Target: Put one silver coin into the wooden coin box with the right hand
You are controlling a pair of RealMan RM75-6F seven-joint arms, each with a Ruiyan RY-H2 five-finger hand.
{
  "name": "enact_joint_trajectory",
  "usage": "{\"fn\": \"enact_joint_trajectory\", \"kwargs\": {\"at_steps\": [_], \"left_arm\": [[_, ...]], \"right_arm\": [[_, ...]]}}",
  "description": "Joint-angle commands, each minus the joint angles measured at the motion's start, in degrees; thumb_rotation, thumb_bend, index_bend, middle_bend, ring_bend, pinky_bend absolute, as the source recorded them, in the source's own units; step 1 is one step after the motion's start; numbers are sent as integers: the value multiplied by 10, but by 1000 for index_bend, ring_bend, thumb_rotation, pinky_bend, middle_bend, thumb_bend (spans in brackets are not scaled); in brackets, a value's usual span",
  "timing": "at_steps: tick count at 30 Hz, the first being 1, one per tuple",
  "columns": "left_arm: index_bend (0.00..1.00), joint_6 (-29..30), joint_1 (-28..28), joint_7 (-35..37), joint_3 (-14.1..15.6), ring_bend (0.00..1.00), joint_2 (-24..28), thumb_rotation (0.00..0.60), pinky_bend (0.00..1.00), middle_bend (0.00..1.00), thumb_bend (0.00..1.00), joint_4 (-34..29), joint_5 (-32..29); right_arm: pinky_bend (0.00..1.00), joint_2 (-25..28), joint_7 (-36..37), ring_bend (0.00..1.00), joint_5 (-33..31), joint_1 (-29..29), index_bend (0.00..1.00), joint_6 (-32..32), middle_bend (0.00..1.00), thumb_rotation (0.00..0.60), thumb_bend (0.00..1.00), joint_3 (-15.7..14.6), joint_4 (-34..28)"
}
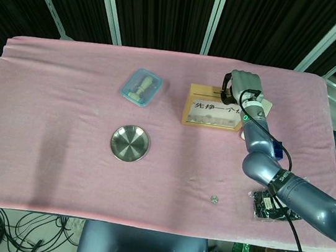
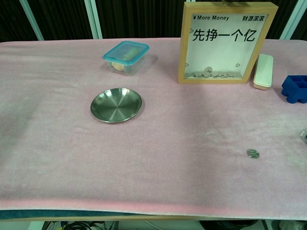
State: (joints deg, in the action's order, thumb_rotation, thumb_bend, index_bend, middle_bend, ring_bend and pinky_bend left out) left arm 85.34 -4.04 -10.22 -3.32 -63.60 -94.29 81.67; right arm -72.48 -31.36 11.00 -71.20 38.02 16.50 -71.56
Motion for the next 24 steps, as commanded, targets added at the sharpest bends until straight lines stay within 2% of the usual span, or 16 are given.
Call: {"fn": "enact_joint_trajectory", "kwargs": {"at_steps": [1, 13, 20, 24], "left_arm": [[56, 0, 0, 0, 0, 29, 0, 600, 0, 40, 403, 0, 0], [56, 0, 0, -1, -1, 29, 0, 600, 0, 40, 403, 0, -2], [56, -1, 0, -2, -1, 29, 0, 600, 0, 40, 403, 0, -2], [55, 0, 0, -3, 0, 28, -1, 600, 0, 40, 403, 0, -3]], "right_arm": [[1000, -2, 6, 976, 2, 0, 709, 0, 906, 600, 395, -2, 4], [1000, 0, 23, 975, 18, 0, 705, -15, 906, 600, 395, -18, 10], [1000, 3, 29, 973, 26, 0, 531, -19, 906, 600, 394, -28, 9], [1000, 5, 34, 973, 25, -2, 482, -19, 906, 600, 394, -32, 8]]}}
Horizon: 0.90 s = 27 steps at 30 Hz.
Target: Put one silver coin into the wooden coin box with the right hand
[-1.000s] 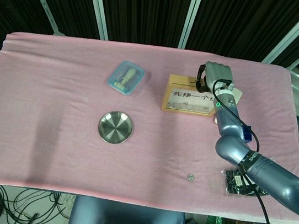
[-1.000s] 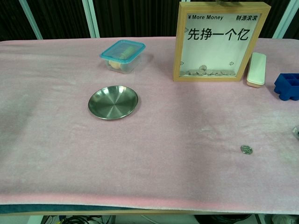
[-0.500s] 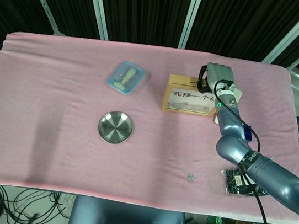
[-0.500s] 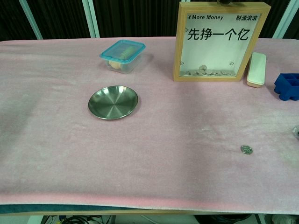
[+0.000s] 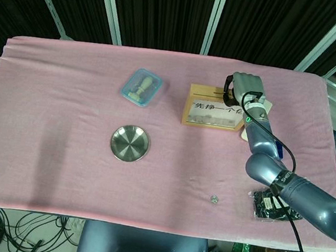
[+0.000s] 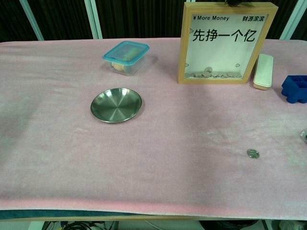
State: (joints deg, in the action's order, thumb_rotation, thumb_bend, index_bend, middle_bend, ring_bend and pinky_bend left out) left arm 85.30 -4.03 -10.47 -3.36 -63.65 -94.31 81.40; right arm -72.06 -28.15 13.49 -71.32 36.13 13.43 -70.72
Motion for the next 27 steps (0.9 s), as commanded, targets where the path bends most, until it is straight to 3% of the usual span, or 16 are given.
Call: {"fn": "enact_joint_trajectory", "kwargs": {"at_steps": [1, 13, 22, 27], "left_arm": [[56, 0, 0, 0, 0, 29, 0, 600, 0, 40, 403, 0, 0], [56, -1, 0, -2, 0, 29, -1, 600, 0, 40, 403, -1, -2], [56, -2, 0, -5, 0, 29, -1, 600, 0, 40, 403, -1, -3], [56, -2, 0, -5, 0, 29, -1, 600, 0, 40, 403, -2, -4]], "right_arm": [[1000, 2, 2, 973, 0, -1, 477, 0, 906, 600, 394, -2, -1], [1000, 12, 5, 972, -2, -7, 395, -3, 904, 600, 394, -18, -7], [1000, 17, -6, 968, -19, -18, 245, -10, 903, 600, 394, -36, -9], [1000, 20, 1, 968, -23, -19, 237, -6, 903, 600, 365, -37, -13]]}}
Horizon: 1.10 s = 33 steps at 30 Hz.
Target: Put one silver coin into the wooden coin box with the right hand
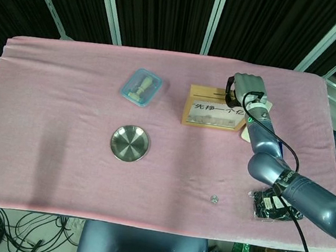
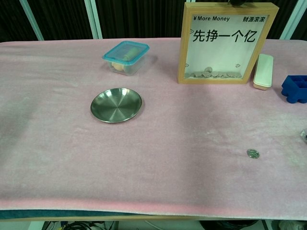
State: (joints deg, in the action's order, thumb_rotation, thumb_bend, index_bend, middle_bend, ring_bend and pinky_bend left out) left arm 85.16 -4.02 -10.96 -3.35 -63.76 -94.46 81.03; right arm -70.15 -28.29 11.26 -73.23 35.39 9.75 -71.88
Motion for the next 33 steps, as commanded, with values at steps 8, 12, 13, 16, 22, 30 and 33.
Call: {"fn": "enact_joint_trajectory", "kwargs": {"at_steps": [8, 12, 13, 16, 22, 30, 33], "left_arm": [[55, -1, 0, -2, 0, 29, 0, 600, 0, 40, 403, -1, -1], [56, 0, 0, -2, 0, 29, 1, 600, 0, 40, 403, -2, -1], [56, 0, 1, -2, 0, 29, 1, 600, 0, 40, 403, -2, -1], [56, 0, 1, -2, 0, 29, 1, 600, 0, 40, 403, -2, -1], [56, 0, 1, -2, 0, 28, 1, 600, 0, 40, 403, -2, -1], [56, 0, 0, -2, 0, 29, 2, 600, 0, 40, 403, -3, -1], [55, -1, 0, 1, 1, 29, 3, 600, 0, 40, 403, -3, 1]], "right_arm": [[1000, 2, 9, 968, -4, -2, 178, 2, 903, 600, 286, -2, -2], [1000, 2, 14, 968, -5, -3, 152, 3, 903, 600, 278, 0, 0], [1000, 2, 15, 968, -4, -3, 150, 4, 903, 600, 278, 1, -1], [1000, 3, 22, 968, -1, -4, 148, 6, 903, 600, 277, 5, -2], [1000, 10, 21, 968, 0, -7, 125, 8, 903, 600, 278, 5, -10], [1000, 33, 49, 966, 20, 3, 133, 33, 901, 600, 272, 26, -49], [991, 60, 104, 931, 85, 45, 165, 99, 846, 600, 270, 54, -122]]}}
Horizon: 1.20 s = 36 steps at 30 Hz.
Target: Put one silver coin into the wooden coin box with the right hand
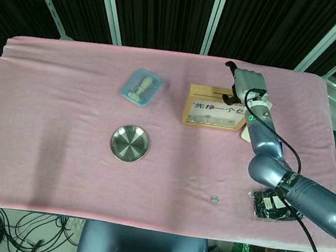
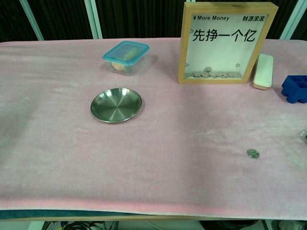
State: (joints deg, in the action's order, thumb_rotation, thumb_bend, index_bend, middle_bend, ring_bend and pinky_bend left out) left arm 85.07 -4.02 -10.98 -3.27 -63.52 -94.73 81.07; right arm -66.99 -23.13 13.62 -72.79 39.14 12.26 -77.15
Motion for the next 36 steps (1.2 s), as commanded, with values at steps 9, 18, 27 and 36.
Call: {"fn": "enact_joint_trajectory", "kwargs": {"at_steps": [9, 18, 27, 36], "left_arm": [[55, 0, 0, 6, 4, 29, 1, 600, 0, 40, 403, -1, 9], [56, 17, 2, 8, 5, 29, -3, 600, 0, 40, 403, 5, 29], [56, 25, 3, 10, 5, 29, -5, 600, 0, 38, 403, -3, 38], [55, 27, 4, 5, 12, 29, 2, 600, 0, 38, 403, -16, 54]], "right_arm": [[530, 197, 115, 467, 240, 253, 166, 227, 364, 600, 199, -37, -395], [330, 111, 77, 313, 538, 495, 165, 517, 193, 600, 197, -189, -366], [305, 27, 58, 274, 619, 595, 166, 595, 159, 600, 194, -213, -236], [280, -1, 33, 261, 641, 612, 165, 578, 146, 600, 193, -191, -192]]}}
